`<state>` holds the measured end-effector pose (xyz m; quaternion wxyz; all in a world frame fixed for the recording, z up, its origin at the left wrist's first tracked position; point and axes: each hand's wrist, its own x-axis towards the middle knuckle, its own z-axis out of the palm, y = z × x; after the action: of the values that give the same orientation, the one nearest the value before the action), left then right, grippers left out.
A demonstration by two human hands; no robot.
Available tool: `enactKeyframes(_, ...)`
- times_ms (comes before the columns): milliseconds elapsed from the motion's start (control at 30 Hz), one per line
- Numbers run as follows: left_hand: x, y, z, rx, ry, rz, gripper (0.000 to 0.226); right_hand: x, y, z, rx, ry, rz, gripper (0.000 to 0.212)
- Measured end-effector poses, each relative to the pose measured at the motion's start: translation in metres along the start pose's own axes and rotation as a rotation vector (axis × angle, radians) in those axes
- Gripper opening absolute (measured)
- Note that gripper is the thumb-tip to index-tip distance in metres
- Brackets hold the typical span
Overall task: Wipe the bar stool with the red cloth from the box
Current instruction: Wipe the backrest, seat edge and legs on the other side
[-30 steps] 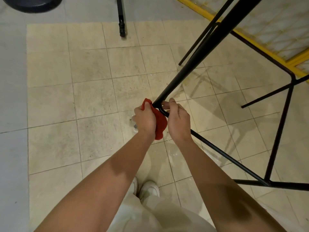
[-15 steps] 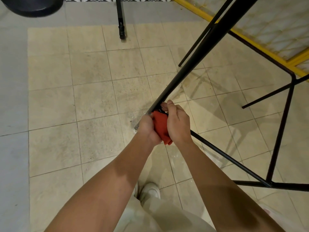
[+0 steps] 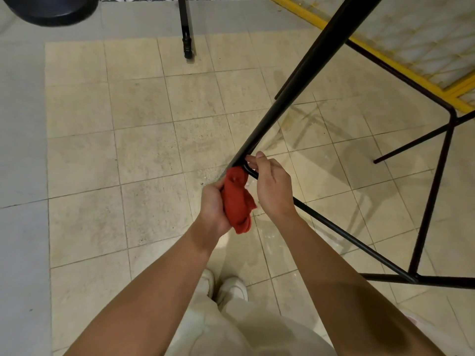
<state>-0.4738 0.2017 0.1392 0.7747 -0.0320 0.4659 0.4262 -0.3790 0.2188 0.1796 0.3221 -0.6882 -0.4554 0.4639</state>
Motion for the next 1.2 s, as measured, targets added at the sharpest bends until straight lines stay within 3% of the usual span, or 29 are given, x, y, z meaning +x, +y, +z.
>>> enactKeyframes(133, -0.003, 0.021, -0.011, 0.204, 0.13, 0.076, 0.038, -0.001, 0.0, 0.001, -0.022, 0.014, -0.018, 0.042)
enactKeyframes(233, 0.002, 0.037, -0.003, 0.36, 0.259, 0.268, 0.03, -0.001, -0.001, 0.002, -0.031, 0.019, -0.02, 0.042)
enactKeyframes(367, 0.013, 0.044, 0.014, 0.86, 0.196, 0.517, 0.03, 0.0, -0.003, 0.0, -0.02, 0.014, -0.021, 0.042)
enactKeyframes(500, 0.03, 0.052, 0.007, 1.133, 0.267, 0.431, 0.039, 0.0, 0.0, 0.003, -0.034, 0.042, -0.044, 0.042)
enactKeyframes(667, 0.03, 0.06, 0.015, 0.986, 0.116, 0.487, 0.036, 0.003, 0.003, 0.009, 0.007, 0.103, -0.071, 0.036)
enactKeyframes(833, 0.045, 0.052, 0.001, 1.211, 0.225, 0.439, 0.041, -0.003, 0.018, 0.016, -0.159, 0.193, -0.268, 0.022)
enactKeyframes(900, 0.044, 0.047, -0.002, 1.14, 0.219, 0.489, 0.04, -0.007, 0.027, 0.015, -0.231, 0.227, -0.404, 0.02)
enactKeyframes(967, 0.04, 0.034, -0.008, 0.973, 0.197, 0.581, 0.037, -0.011, 0.034, 0.018, -0.32, 0.142, -0.461, 0.025)
enactKeyframes(1033, 0.04, 0.021, -0.017, 0.878, 0.203, 0.624, 0.033, -0.014, 0.04, 0.024, -0.39, 0.011, -0.415, 0.03)
enactKeyframes(1100, 0.049, 0.013, -0.028, 0.926, 0.24, 0.591, 0.036, -0.015, 0.045, 0.031, -0.431, -0.062, -0.338, 0.024)
enactKeyframes(1200, 0.062, 0.023, -0.036, 1.082, 0.273, 0.461, 0.038, -0.011, 0.048, 0.038, -0.448, -0.048, -0.247, 0.017)
